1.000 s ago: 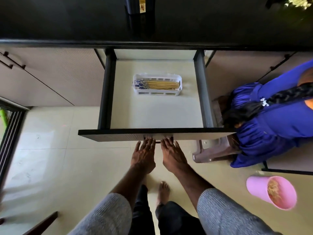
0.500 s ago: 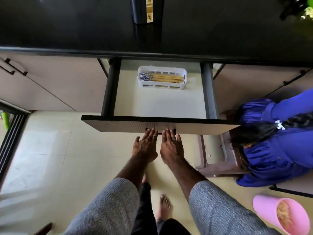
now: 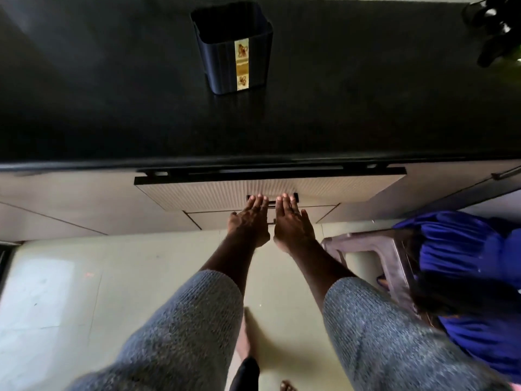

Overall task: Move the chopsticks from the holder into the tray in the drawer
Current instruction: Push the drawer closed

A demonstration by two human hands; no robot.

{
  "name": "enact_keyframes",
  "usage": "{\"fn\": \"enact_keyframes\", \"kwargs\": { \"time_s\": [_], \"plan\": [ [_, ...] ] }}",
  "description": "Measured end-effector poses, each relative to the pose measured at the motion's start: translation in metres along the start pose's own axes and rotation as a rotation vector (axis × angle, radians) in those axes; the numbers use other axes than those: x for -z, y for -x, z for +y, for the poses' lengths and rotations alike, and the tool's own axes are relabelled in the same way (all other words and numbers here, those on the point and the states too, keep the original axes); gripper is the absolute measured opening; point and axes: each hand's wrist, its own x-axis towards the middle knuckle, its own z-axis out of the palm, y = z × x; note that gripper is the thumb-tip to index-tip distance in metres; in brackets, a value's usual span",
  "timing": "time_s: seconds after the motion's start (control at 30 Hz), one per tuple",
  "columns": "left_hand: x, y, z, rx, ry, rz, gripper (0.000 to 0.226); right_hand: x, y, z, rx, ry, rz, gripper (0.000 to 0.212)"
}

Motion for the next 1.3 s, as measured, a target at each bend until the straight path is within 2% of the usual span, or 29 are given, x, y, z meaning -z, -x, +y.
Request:
{"fn": "enact_keyframes", "kwargs": {
  "time_s": [0.23, 0.5, 0.63, 0.67, 0.73, 0.8, 0.83, 0.93, 1.0, 1.1, 1.17, 1.23, 1.3],
  "plan": [
    [0.019, -0.03, -0.012, -0.023, -0.068, -0.043, 0.09, 0.013, -0.031, -0.004, -0.019, 0.02, 0.013, 0.088],
    [0.037, -0.046, -0.014, -0.039, -0.099, -0.075, 0.091, 0.038, -0.052, -0.006, -0.007, 0.047, -0.097, 0.093],
    [0.044, -0.043, -0.014, -0.056, -0.027, -0.103, 0.087, 0.045, -0.053, -0.005, 0.005, 0.032, -0.124, 0.092],
    [0.048, -0.039, -0.012, -0.057, 0.001, -0.077, 0.081, 0.047, -0.052, -0.004, 0.008, 0.015, -0.125, 0.089],
    [0.062, -0.023, -0.007, -0.034, 0.057, 0.057, 0.054, 0.058, -0.046, -0.001, 0.024, -0.027, -0.037, 0.072],
    [0.08, 0.001, -0.003, -0.001, 0.098, 0.241, 0.026, 0.072, -0.036, -0.004, 0.055, -0.042, 0.175, 0.043],
    [0.086, 0.011, -0.002, -0.008, 0.122, 0.314, 0.022, 0.078, -0.03, -0.007, 0.071, -0.074, 0.261, 0.031],
    [0.115, 0.025, -0.008, -0.094, 0.299, 0.58, 0.027, 0.105, -0.023, -0.021, 0.192, -0.259, 0.49, 0.012],
    [0.145, 0.021, -0.013, -0.151, 0.406, 0.772, 0.035, 0.133, -0.031, -0.031, 0.282, -0.397, 0.597, 0.01],
    [0.202, 0.007, -0.017, -0.026, 0.738, 0.973, 0.029, 0.191, -0.057, -0.045, 0.361, -0.533, 0.805, 0.009],
    [0.234, -0.008, -0.025, 0.122, 0.963, 1.052, 0.017, 0.227, -0.083, -0.053, 0.292, -0.639, 0.867, 0.01],
    [0.256, -0.028, -0.037, 0.2, 1.162, 0.955, 0.032, 0.259, -0.114, -0.06, 0.132, -0.827, 0.765, 0.023],
    [0.273, -0.043, -0.047, 0.188, 1.387, 0.776, 0.061, 0.286, -0.137, -0.065, 0.019, -0.99, 0.5, 0.041]
  ]
}}
